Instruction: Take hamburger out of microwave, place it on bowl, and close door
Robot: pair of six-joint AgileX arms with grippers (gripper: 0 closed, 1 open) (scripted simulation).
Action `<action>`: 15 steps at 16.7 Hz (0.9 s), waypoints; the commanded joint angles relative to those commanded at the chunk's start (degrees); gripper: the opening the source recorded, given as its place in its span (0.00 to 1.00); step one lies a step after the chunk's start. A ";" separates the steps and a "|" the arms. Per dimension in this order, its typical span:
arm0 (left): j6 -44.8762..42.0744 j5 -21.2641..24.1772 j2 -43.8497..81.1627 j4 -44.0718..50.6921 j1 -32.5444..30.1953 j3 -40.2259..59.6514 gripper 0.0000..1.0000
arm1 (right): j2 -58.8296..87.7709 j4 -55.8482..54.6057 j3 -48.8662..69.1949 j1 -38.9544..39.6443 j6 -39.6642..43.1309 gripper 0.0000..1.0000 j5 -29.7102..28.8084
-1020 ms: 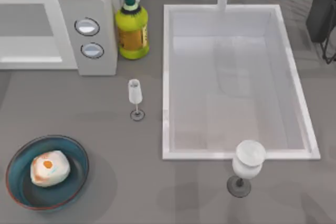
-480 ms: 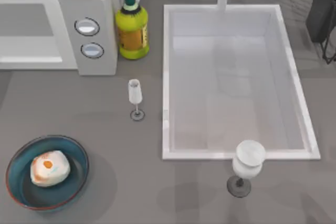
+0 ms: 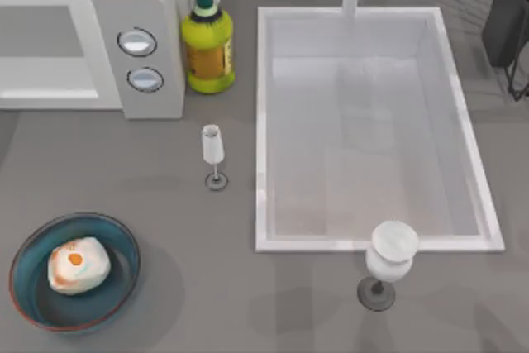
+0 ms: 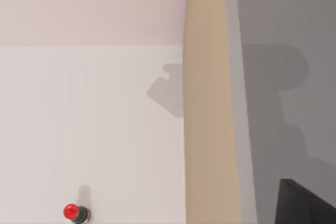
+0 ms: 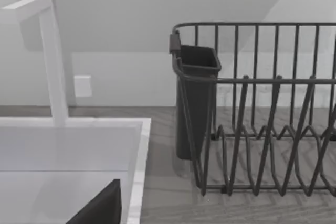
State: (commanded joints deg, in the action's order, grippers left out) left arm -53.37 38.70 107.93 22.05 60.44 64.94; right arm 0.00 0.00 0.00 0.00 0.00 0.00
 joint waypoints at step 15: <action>10.89 -4.81 -18.00 -10.52 -10.05 -21.97 0.00 | 0.00 0.00 0.00 0.00 0.00 1.00 0.00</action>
State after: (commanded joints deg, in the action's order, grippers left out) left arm -42.49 33.89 89.93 11.53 50.39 42.97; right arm 0.00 0.00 0.00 0.00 0.00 0.00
